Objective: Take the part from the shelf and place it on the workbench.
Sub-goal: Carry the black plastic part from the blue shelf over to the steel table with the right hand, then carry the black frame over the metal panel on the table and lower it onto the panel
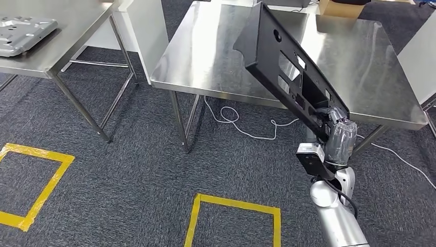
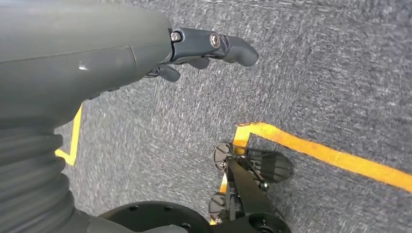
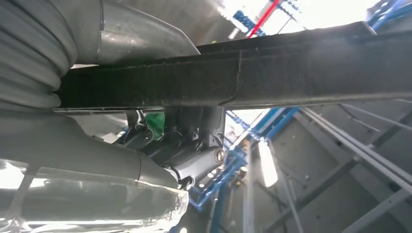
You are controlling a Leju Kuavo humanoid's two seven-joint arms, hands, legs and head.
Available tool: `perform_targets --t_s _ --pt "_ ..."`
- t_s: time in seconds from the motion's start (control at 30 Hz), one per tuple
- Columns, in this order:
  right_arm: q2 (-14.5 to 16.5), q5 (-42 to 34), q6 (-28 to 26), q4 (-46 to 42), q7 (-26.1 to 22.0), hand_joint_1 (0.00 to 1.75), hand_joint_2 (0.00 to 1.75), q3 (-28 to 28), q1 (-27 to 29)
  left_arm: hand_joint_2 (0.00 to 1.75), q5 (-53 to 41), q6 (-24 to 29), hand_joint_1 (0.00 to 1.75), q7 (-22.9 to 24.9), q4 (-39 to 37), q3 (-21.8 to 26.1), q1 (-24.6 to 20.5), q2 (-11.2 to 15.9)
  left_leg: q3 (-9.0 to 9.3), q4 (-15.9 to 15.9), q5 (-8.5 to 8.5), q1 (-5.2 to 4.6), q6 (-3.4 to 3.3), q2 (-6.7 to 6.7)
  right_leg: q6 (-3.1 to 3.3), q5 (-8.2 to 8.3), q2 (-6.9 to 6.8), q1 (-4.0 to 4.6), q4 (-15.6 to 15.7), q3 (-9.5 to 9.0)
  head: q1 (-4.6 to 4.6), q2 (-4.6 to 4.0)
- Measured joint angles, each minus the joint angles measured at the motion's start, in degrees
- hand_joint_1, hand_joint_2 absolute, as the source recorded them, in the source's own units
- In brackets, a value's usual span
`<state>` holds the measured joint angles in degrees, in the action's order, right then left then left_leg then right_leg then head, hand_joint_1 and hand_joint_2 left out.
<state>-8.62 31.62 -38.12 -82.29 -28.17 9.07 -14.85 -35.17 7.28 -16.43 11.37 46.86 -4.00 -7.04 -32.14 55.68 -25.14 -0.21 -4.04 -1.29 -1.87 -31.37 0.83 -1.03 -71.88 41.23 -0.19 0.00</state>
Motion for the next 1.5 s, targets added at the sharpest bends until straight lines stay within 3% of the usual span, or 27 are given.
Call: perform_targets --t_s 0.03,0.07,0.13,0.17,0.23,0.3,0.33,0.4,0.47,0.53,0.57,0.6,0.67,0.7,0.77,0.8,0.83,0.9,0.97,1.03,1.07,1.1,1.17,1.23,1.27,1.37,1.5 --pt "-0.08 -0.04 0.00 -0.10 0.10 1.75 1.75 -0.11 0.45 1.75 -0.12 -0.07 0.00 0.00 0.00 -0.01 0.00 -0.01 -0.01 0.03 -0.06 -0.09 -0.04 -0.55 -0.29 -0.34 -0.13 -0.03 -1.56 0.72 0.01 0.00" --pt "-0.19 -0.03 -0.02 -0.24 0.22 1.75 1.75 -0.29 0.84 1.75 -0.22 -0.14 0.00 -0.01 0.00 -0.01 0.00 -0.03 0.01 0.06 -0.13 -0.14 -0.01 -1.06 -0.75 0.29 -0.35 -0.06 -0.67 0.18 0.07 0.00" --pt "-0.43 0.39 -0.14 -0.68 0.58 1.75 1.75 -0.73 1.30 1.75 -0.30 -0.27 0.00 -0.01 0.00 -0.02 0.01 -0.12 0.21 0.19 -0.37 -0.24 0.25 -2.11 -1.69 3.19 -2.12 -0.09 6.79 -3.92 0.13 0.00" --pt "-0.50 0.72 -0.28 -0.95 0.74 1.75 1.75 -0.93 1.34 1.75 -0.31 -0.33 0.00 -0.01 0.00 -0.02 0.01 -0.17 0.28 0.41 -0.65 -0.43 0.50 -2.63 -1.77 4.52 -3.49 0.03 10.80 -6.15 0.19 0.00" --pt "-0.55 1.23 -0.56 -1.43 1.04 1.75 1.75 -1.18 1.46 1.75 -0.32 -0.41 0.00 -0.02 0.00 -0.02 0.00 -0.23 0.43 0.79 -1.13 -0.85 0.99 -3.60 -1.09 5.85 -4.92 0.20 15.00 -8.39 0.13 0.00" --pt "-0.63 1.40 -0.71 -1.69 1.14 1.75 1.75 -1.31 1.73 1.75 -0.32 -0.44 0.00 -0.03 0.01 -0.02 -0.04 -0.26 0.58 0.94 -1.40 -0.93 1.36 -4.64 -0.19 6.12 -3.63 0.10 15.24 -8.37 0.01 0.00" --pt "-0.67 1.43 -0.73 -1.82 1.14 1.75 1.75 -1.37 1.84 1.75 -0.32 -0.43 0.00 -0.03 0.01 -0.02 -0.07 -0.26 0.54 1.26 -1.80 -0.78 1.69 -4.32 0.12 6.24 -2.96 -0.12 15.30 -8.38 -0.01 0.00" --pt "-0.70 1.47 -0.77 -2.08 1.15 1.75 1.75 -1.46 1.92 1.75 -0.32 -0.43 0.00 -0.03 0.02 -0.02 -0.05 -0.27 -0.62 4.35 -4.21 -0.33 2.50 -1.90 0.79 6.48 -1.72 -0.68 15.41 -8.42 -0.14 0.00" --pt "-0.71 1.48 -0.80 -2.24 1.14 1.75 1.75 -1.50 1.97 1.75 -0.33 -0.44 0.00 -0.03 0.02 -0.03 0.07 -0.30 -3.81 11.66 -8.25 0.19 3.16 0.53 1.18 6.56 -0.53 -0.76 15.41 -8.34 -0.26 0.00" --pt "-0.69 1.49 -0.81 -2.27 1.14 1.75 1.75 -1.50 2.16 1.75 -0.34 -0.44 0.00 -0.03 0.01 -0.02 0.15 -0.31 -6.66 17.52 -10.16 0.57 3.46 0.97 1.25 6.58 0.92 -0.73 15.39 -8.30 -0.25 0.00" --pt "-0.68 1.49 -0.81 -2.27 1.14 1.75 1.75 -1.50 2.26 1.75 -0.34 -0.44 0.00 -0.03 0.00 -0.02 0.15 -0.31 -6.77 17.56 -9.41 0.71 3.47 1.05 1.24 6.58 1.65 -0.73 15.38 -8.35 -0.24 0.00" --pt "-0.67 1.49 -0.81 -2.28 1.14 1.75 1.75 -1.50 2.32 1.75 -0.34 -0.44 0.00 -0.03 0.00 -0.02 0.14 -0.31 -5.82 15.41 -7.65 0.82 3.39 1.26 1.22 6.59 2.39 -0.75 15.38 -8.43 -0.25 0.00" --pt "-0.66 1.55 -0.83 -2.34 1.15 1.75 1.75 -1.51 2.32 1.75 -0.34 -0.44 0.00 -0.03 0.00 -0.02 0.14 -0.29 -2.11 7.47 -3.38 1.09 2.94 3.79 1.09 6.65 3.83 -0.75 15.36 -8.54 -0.24 0.00" --pt "-0.66 2.00 -0.90 -2.38 1.29 1.75 1.75 -1.51 2.25 1.75 -0.35 -0.44 0.00 -0.03 0.00 -0.02 0.15 -0.27 -0.62 4.22 -2.13 1.17 2.66 5.20 0.91 6.72 4.51 -0.71 15.32 -8.41 -0.21 0.00" --pt "-0.52 5.36 -1.15 -2.48 2.24 1.75 1.75 -1.81 2.26 1.75 -0.41 -0.44 0.00 -0.03 0.00 -0.03 0.13 -0.24 0.45 1.77 -1.76 1.08 2.18 6.60 0.22 7.02 5.78 -0.78 15.36 -7.90 -0.22 0.00" --pt "-0.37 8.25 -1.28 -2.57 2.93 1.75 1.75 -2.25 2.38 1.75 -0.49 -0.44 0.00 -0.03 0.01 -0.03 0.11 -0.24 0.51 1.52 -1.70 0.92 1.95 5.93 -0.25 7.26 6.44 -0.84 15.56 -7.63 -0.26 0.00" --pt "-0.16 11.45 -1.35 -2.68 3.61 1.75 1.75 -2.89 2.61 1.75 -0.58 -0.46 0.00 -0.03 0.01 -0.03 0.04 -0.26 0.63 1.16 -1.47 0.91 1.59 5.16 -0.58 7.34 6.19 -0.87 15.47 -7.35 -0.29 0.00" --pt "0.25 16.67 -1.40 -2.90 4.49 1.75 1.75 -4.37 2.76 1.75 -0.83 -0.54 0.00 -0.05 0.02 -0.02 0.02 -0.33 0.94 0.33 -0.94 0.90 0.79 3.60 -0.63 6.17 3.47 -0.62 13.26 -5.88 -0.06 0.00" --pt "0.80 20.16 -1.43 -2.98 5.16 1.75 1.75 -5.63 2.61 1.75 -0.98 -0.61 0.00 -0.08 0.01 -0.02 0.11 -0.39 1.02 0.07 -0.82 0.72 0.28 2.02 -0.04 2.98 0.47 -0.48 6.44 -2.51 0.20 0.00" --pt "1.43 22.43 -1.44 -2.96 5.91 1.75 1.75 -6.61 2.58 1.75 -1.01 -0.66 0.00 -0.08 0.00 -0.02 0.16 -0.41 0.93 0.11 -0.86 0.46 0.13 0.36 0.02 0.69 -0.11 -0.51 -0.21 0.54 0.35 0.00" --pt "1.66 23.08 -1.44 -2.92 6.21 1.75 1.75 -6.98 2.59 1.75 -1.01 -0.69 0.00 -0.08 0.00 -0.02 0.15 -0.42 0.90 0.13 -0.88 0.37 0.14 -0.41 -0.27 0.75 -0.24 -0.50 -0.85 0.64 0.40 0.00" --pt "1.86 23.54 -1.44 -2.90 6.50 1.75 1.75 -7.27 2.57 1.75 -1.01 -0.72 0.00 -0.08 0.00 -0.02 0.14 -0.45 0.95 0.14 -0.92 0.31 0.19 -1.16 -0.68 1.60 -0.51 -0.50 0.84 -0.47 0.46 0.00" --pt "2.22 24.74 -1.44 -2.90 7.38 1.75 1.75 -7.61 2.34 1.75 -1.03 -0.77 0.00 -0.10 0.01 -0.02 0.08 -0.49 1.02 0.32 -1.15 0.20 0.52 -2.21 -1.33 4.14 -1.56 -0.50 8.87 -5.18 0.49 0.00" --pt "2.55 27.65 -1.45 -2.91 9.54 1.75 1.75 -7.83 2.02 1.75 -1.06 -0.79 0.00 -0.17 0.01 0.00 -0.06 -0.50 0.90 0.69 -1.49 -0.12 1.07 -2.85 -1.10 5.62 -2.16 -0.35 14.60 -8.57 0.36 0.00" --pt "2.66 28.95 -1.45 -2.87 10.70 1.75 1.75 -7.92 1.93 1.75 -1.08 -0.79 0.00 -0.20 0.02 0.02 -0.15 -0.50 0.82 0.88 -1.79 -0.27 1.00 -3.08 -0.83 5.74 -2.16 -0.40 15.40 -9.07 0.24 0.00" --pt "2.75 29.68 -1.46 -2.49 13.04 1.75 1.75 -7.89 1.72 1.75 -1.09 -0.77 0.00 -0.22 0.02 0.10 -0.26 -0.48 0.77 1.09 -1.94 -0.25 -0.10 -3.12 -0.57 5.89 -1.94 -0.48 15.48 -9.13 0.00 0.00" --pt "2.69 29.46 -1.46 -1.74 14.57 1.75 1.75 -7.48 1.19 1.75 -1.08 -0.75 0.00 -0.21 0.02 0.20 -0.16 -0.48 0.71 0.93 -1.42 -0.02 0.14 -2.81 -0.51 5.88 -1.99 -0.11 15.44 -9.07 -0.09 0.00"
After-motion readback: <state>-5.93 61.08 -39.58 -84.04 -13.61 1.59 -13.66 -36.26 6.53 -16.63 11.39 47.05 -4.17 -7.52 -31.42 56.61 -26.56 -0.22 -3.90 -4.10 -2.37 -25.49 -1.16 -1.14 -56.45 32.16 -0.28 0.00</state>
